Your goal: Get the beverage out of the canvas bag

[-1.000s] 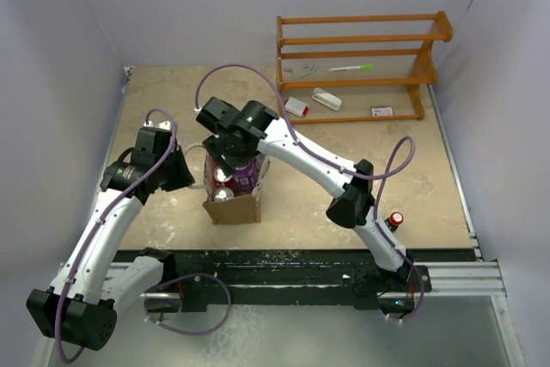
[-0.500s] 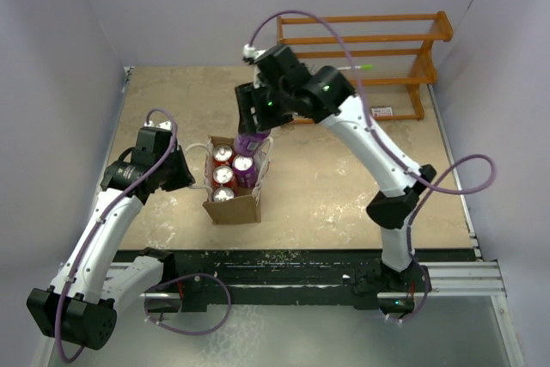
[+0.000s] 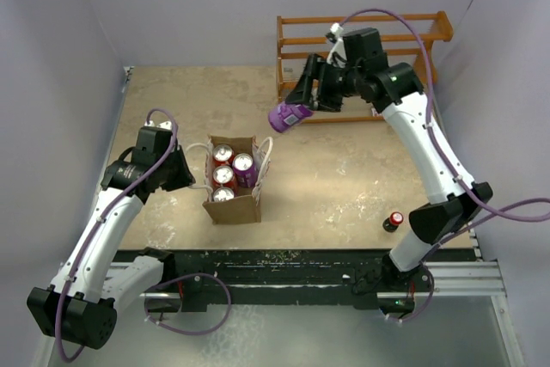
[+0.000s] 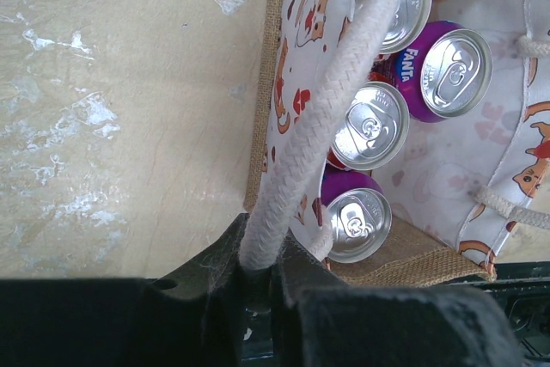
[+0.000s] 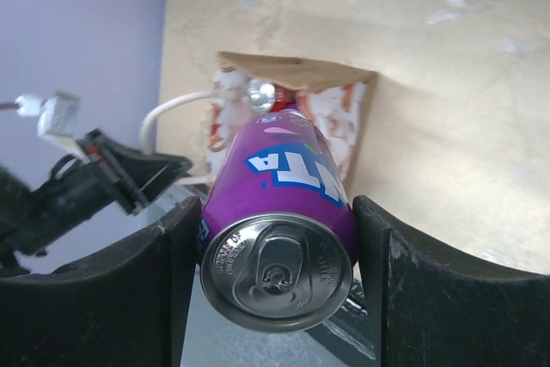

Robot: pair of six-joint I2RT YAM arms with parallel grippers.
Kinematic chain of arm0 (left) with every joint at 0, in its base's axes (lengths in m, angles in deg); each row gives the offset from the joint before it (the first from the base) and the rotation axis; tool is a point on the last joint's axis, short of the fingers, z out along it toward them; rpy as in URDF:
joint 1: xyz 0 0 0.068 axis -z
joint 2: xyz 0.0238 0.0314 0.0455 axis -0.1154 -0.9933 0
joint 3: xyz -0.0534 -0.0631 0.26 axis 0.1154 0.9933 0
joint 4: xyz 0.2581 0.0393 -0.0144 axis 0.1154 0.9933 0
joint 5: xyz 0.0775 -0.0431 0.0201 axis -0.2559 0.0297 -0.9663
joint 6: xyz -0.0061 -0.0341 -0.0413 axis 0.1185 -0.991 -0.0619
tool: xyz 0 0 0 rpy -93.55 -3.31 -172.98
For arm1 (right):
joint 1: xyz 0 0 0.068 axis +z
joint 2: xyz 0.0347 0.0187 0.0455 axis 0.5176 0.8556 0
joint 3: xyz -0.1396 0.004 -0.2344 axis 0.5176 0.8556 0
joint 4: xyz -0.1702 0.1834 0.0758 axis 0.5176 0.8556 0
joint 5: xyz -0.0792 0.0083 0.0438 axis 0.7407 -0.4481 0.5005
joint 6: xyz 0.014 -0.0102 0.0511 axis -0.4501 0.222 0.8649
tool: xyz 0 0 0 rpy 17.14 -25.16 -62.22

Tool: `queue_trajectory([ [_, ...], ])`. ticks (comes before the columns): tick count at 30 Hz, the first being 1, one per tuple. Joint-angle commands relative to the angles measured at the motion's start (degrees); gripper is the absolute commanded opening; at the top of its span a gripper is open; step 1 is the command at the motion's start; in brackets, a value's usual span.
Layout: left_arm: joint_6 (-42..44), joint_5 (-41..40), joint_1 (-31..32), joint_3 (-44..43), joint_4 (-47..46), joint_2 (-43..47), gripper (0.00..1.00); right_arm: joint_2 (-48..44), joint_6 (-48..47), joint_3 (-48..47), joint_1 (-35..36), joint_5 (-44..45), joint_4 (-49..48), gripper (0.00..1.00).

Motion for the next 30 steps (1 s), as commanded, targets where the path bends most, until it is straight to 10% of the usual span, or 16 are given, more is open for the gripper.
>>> queue_trajectory([
  [1,1.1,0.8,0.0,0.3,-1.5,0.0,0.16,-7.5,0.5,8.3,-6.4,-4.1,-8.0,0.0],
  [13,1.6,1.6,0.0,0.3,-1.7,-0.3,0.16,-12.9,-9.8,37.7,-10.6,11.4,-10.0,0.0],
  [30,1.7,1.8,0.0,0.3,-1.8,-0.3,0.16,-6.2,-16.3,41.3,-10.6,26.3,-16.4,0.0],
])
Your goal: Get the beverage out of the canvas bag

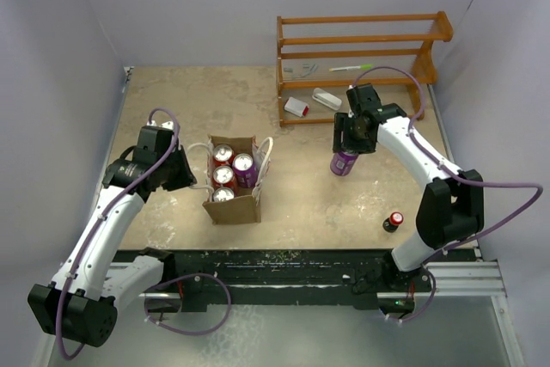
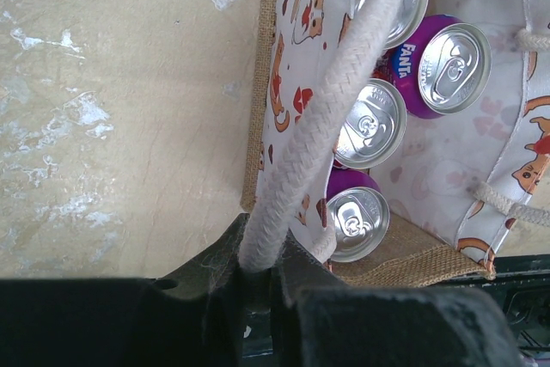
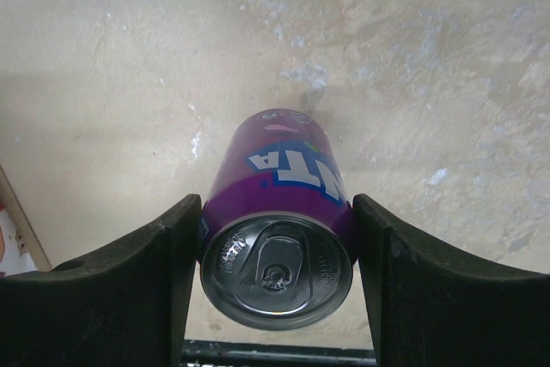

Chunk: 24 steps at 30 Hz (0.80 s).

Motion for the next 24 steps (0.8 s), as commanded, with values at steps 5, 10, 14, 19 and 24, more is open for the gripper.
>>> queue_trajectory([
  [5,1.1,0.4,0.0,0.3,-1.5,0.5,0.16,-0.7,-1.7,1.9,0.0,3.1,-7.8,0.0],
  [10,1.0,0.2,0.0,0.3,-1.4,0.3,0.16,-0.7,-2.0,4.3,0.0,3.3,-9.5,0.0],
  [14,0.9,0.2,0.0,0.3,-1.4,0.2,0.16,-0.4,-2.0,6.1,0.0,3.0,-10.8,0.0],
  [19,0.9,0.2,0.0,0.3,-1.4,0.0,0.16,-0.1,-2.1,7.5,0.0,2.9,-11.1,0.18],
  [24,1.3,1.1,0.0,0.2,-1.4,-0.2,0.15,-0.9,-2.5,6.1,0.1,2.3,-8.7,0.55],
])
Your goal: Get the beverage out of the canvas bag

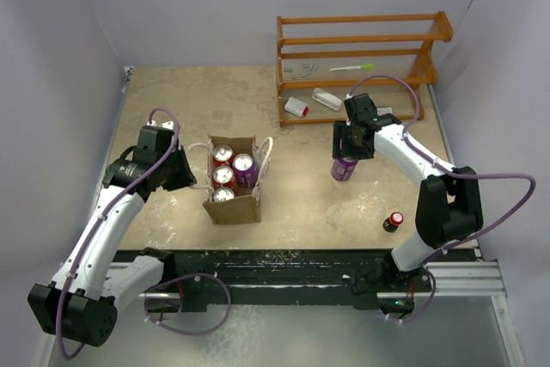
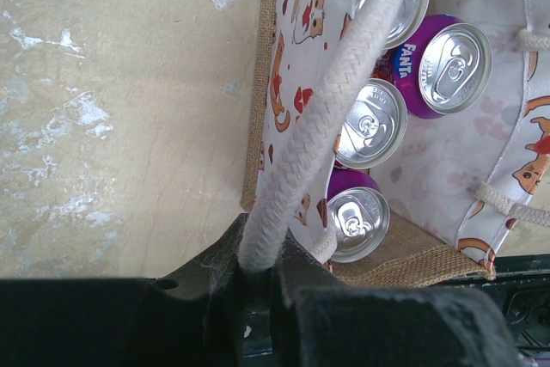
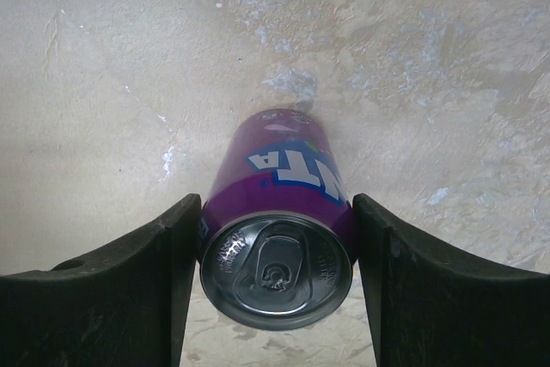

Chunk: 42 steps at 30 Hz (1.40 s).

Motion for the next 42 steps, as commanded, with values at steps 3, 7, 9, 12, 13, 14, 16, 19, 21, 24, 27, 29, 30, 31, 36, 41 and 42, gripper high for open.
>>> queue_trajectory([
  [3,1.8,2.1,0.0,0.4,-1.9,0.4,0.15,-3.5,-1.1,-2.0,0.1,0.0,1.1,0.79],
  [7,2.0,2.8,0.1,0.5,-2.2,0.9,0.15,-7.1,-0.5,-2.2,0.2,-1.5,4.0,0.86],
  [9,2.2,3.4,0.1,0.5,-2.2,0.7,0.15,-10.8,0.5,-0.8,0.6,-4.4,5.2,0.86],
  [12,2.5,4.1,0.1,0.5,-2.3,0.3,0.15,-17.2,2.7,3.2,3.2,-9.1,5.5,0.88],
  [13,2.5,4.1,0.1,0.6,-2.3,0.1,0.15,-18.9,3.6,4.3,4.7,-10.2,5.7,0.95],
  [14,2.5,4.1,0.1,0.5,-2.3,0.0,0.15,-20.4,4.7,5.1,6.7,-11.2,6.4,1.0],
  [16,2.4,4.0,0.1,0.5,-2.2,-0.3,0.15,-22.1,6.7,5.7,11.0,-12.8,8.4,1.0],
  [19,2.3,3.9,0.1,0.6,-2.3,-0.5,0.15,-23.6,9.2,5.7,17.6,-14.8,10.9,1.0],
  [21,2.3,4.0,0.1,0.6,-2.3,-0.5,0.15,-24.2,10.0,5.2,21.7,-15.3,12.1,1.0],
  [24,2.7,4.8,0.2,0.6,-2.5,-0.5,0.14,-24.1,10.1,3.6,25.1,-14.9,13.3,1.0],
  [27,3.3,6.6,0.3,0.6,-2.6,-0.6,0.14,-23.1,8.8,2.1,26.0,-13.6,13.6,1.0],
  [29,3.7,7.2,0.3,0.7,-2.8,-0.6,0.14,-22.7,7.5,0.7,26.1,-11.3,13.8,1.0],
  [30,3.8,7.2,0.3,0.7,-2.8,-0.7,0.14,-22.7,6.9,-0.1,26.1,-9.2,13.9,1.0],
  [31,3.8,6.8,0.3,0.4,-2.5,-1.0,0.14,-23.0,5.9,-1.2,26.1,-7.0,14.2,1.0],
  [36,2.1,2.9,0.2,0.0,-1.2,-0.1,0.11,-25.6,1.5,-5.1,26.1,1.6,13.9,1.0],
  [41,0.8,0.7,0.3,0.2,-1.4,3.7,0.14,-23.8,2.3,-8.0,25.9,9.2,14.2,1.0],
  [42,0.8,0.8,0.3,0.3,-1.7,4.2,0.15,-23.2,1.2,-8.6,25.9,7.9,14.0,1.0],
])
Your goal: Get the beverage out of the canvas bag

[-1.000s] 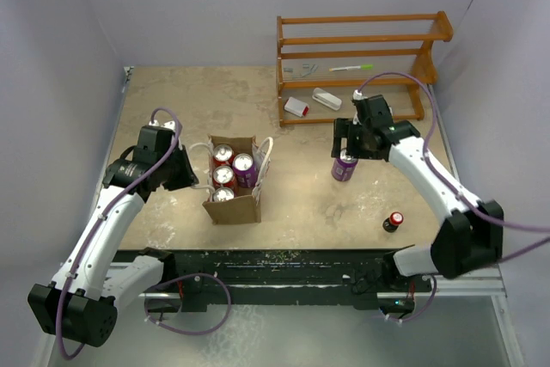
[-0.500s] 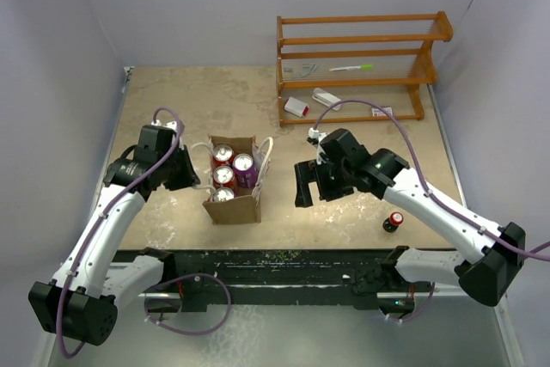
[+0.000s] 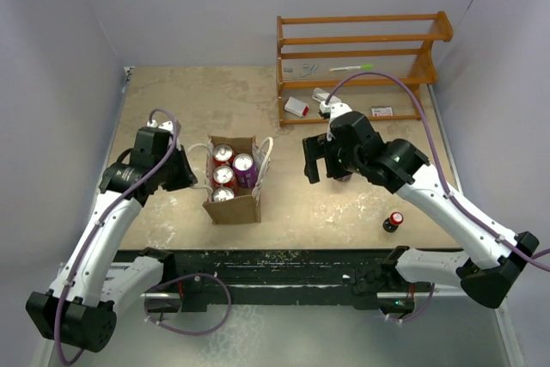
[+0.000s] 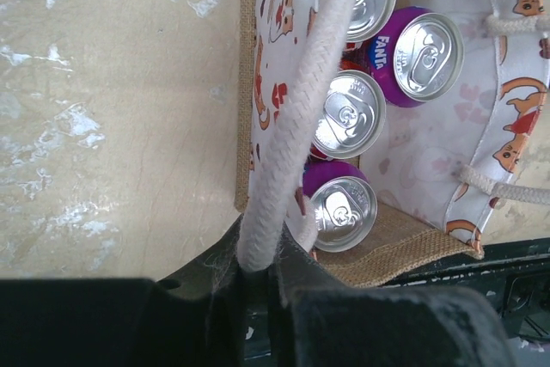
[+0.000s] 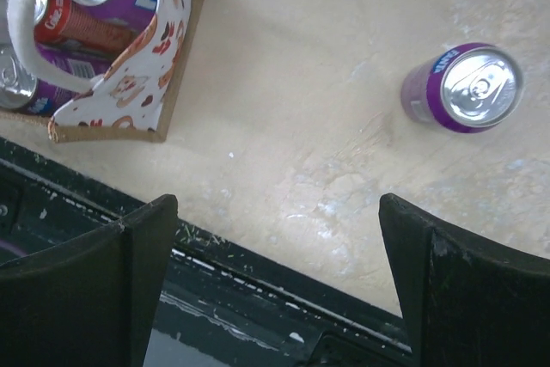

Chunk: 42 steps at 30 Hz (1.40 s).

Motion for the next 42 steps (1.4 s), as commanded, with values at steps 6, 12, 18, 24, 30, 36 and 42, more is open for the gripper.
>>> queue_trajectory([
  [6,0.4,1.4,0.2,0.4,-2.6,3.5,0.13,0.6,-3.9,-6.8,0.0,-4.9,-8.3,1.0],
  [12,-0.1,1.5,0.2,0.4,-1.8,2.5,0.02,3.5,-2.0,-7.6,2.3,-15.9,-18.8,1.0],
  [18,1.6,2.0,0.9,-1.0,-0.8,-0.1,0.0,8.6,-9.4,-11.5,8.1,-16.0,-26.4,1.0],
  [24,1.3,0.9,2.7,-1.1,0.2,-0.7,0.0,17.1,-18.8,-19.3,12.4,-15.3,-24.5,1.0],
  [30,1.2,1.6,2.6,-0.1,-1.1,-0.6,0.0,24.8,-28.2,-23.6,12.4,-18.3,-22.6,1.0],
  [36,-0.2,-0.8,2.7,0.5,-2.1,2.5,0.0,28.8,-37.7,-22.0,12.5,-19.4,-23.0,1.0],
  [42,-1.2,-2.5,2.8,0.7,-1.7,5.4,0.0,30.8,-38.6,-20.5,12.5,-19.6,-24.4,1.0],
])
